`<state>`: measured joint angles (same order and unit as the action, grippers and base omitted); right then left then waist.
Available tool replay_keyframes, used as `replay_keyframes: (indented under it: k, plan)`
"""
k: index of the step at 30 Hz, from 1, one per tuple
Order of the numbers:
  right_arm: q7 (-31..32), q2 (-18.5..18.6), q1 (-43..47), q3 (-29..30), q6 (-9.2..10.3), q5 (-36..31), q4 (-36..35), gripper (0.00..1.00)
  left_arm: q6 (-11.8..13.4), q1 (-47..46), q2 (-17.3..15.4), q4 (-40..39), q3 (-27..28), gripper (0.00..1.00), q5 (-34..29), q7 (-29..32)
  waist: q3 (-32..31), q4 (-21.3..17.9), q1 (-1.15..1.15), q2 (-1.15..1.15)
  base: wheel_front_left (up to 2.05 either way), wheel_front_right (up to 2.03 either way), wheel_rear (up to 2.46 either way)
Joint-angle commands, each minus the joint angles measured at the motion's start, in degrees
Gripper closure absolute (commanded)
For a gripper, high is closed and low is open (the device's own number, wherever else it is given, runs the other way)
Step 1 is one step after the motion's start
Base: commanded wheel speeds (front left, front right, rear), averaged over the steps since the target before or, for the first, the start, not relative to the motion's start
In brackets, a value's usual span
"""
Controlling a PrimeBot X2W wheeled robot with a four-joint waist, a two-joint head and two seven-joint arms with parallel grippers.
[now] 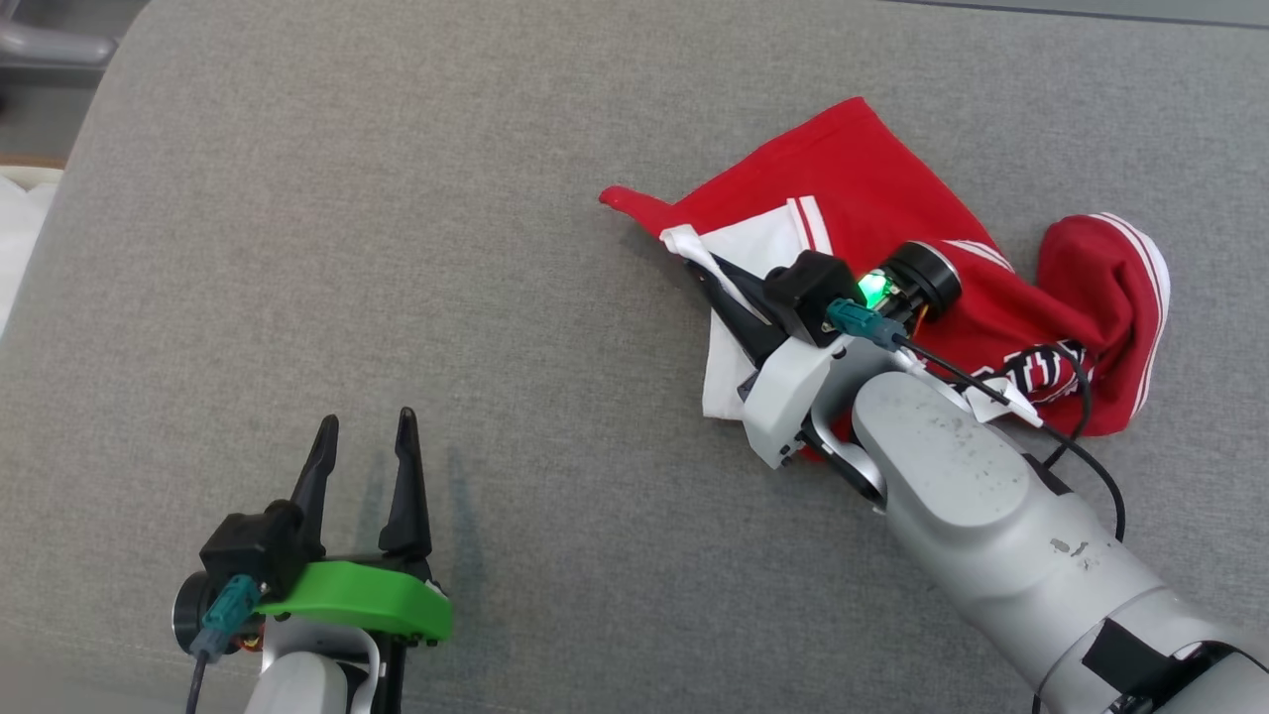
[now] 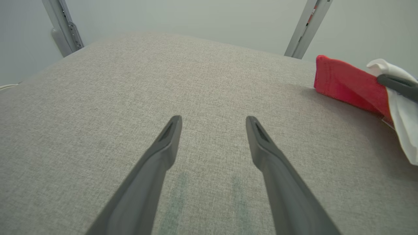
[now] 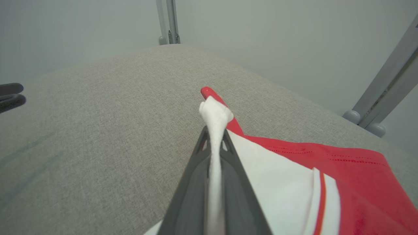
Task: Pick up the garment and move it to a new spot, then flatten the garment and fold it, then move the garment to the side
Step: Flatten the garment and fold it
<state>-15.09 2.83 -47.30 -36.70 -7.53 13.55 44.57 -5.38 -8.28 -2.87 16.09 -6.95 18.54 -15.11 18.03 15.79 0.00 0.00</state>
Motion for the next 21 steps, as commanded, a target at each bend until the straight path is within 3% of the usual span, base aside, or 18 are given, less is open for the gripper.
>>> replay_keyframes:
  k: [1, 6, 13, 15, 17, 18, 19, 20, 21]
  plan:
    - [-0.08, 0.21, 0.09, -0.15, 0.09, -0.61, -1.08, 1.0, -0.17, 0.03, -0.12, 0.0, -0.03, 0.0, -0.15, -0.05, -1.01, -0.4, 0.0, 0.0, 0.0, 0.0, 0.0]
    - [-0.09, 0.28, 1.05, 2.6, 0.09, -0.35, -8.54, 1.0, -0.2, 1.14, -0.12, -0.23, -0.09, 0.0, -0.78, -0.04, -2.93, -1.62, 0.0, 0.0, 0.0, 0.0, 0.0]
    - [-0.09, 0.16, 10.7, 12.66, 0.09, 0.45, -22.12, 1.0, -0.33, 2.85, -0.12, -0.51, 0.81, 0.0, -2.28, -0.04, -6.1, -6.33, 0.0, 0.0, 0.0, 0.0, 0.0]
    - [-0.08, 0.23, 14.92, 15.57, 0.09, -0.12, -24.67, 0.91, -0.43, 3.28, -0.12, -0.7, 0.98, 0.0, -2.59, -0.04, -6.93, -8.09, 0.0, 0.0, 0.0, 0.0, 0.0]
    - [-0.08, 0.27, 19.88, 18.61, 0.09, -0.29, -26.26, 0.75, -0.43, 3.67, -0.12, -0.85, 1.05, 0.0, -2.91, -0.04, -7.79, -9.92, 0.0, 0.0, 0.0, 0.0, 0.0]
    - [-0.08, 0.24, 22.38, 20.39, 0.09, -0.49, -26.6, 0.6, -0.4, 3.74, -0.14, -0.97, 1.07, 0.0, -3.0, -0.04, -8.13, -10.9, 0.0, 0.0, 0.0, 0.0, 0.0]
    - [-0.08, 0.23, 24.41, 22.23, 0.09, -0.35, -26.85, 0.36, -0.36, 3.95, -0.12, -1.02, 1.15, 0.0, -3.15, -0.04, -8.47, -11.81, 0.0, 0.0, 0.0, 0.0, 0.0]
    - [-0.09, 0.24, 26.8, 24.65, 0.09, -0.77, -26.82, 0.0, -0.41, 4.06, -0.12, -1.05, 0.99, 0.0, -3.27, -0.04, -8.73, -12.65, 0.0, 0.0, 0.0, 0.0, 0.0]
    - [-0.08, 0.22, 28.57, 26.44, 0.09, -1.71, -26.4, 0.0, -0.47, 4.12, -0.12, -1.11, 0.84, 0.0, -3.43, -0.04, -8.88, -13.37, 0.0, 0.0, 0.0, 0.0, 0.0]
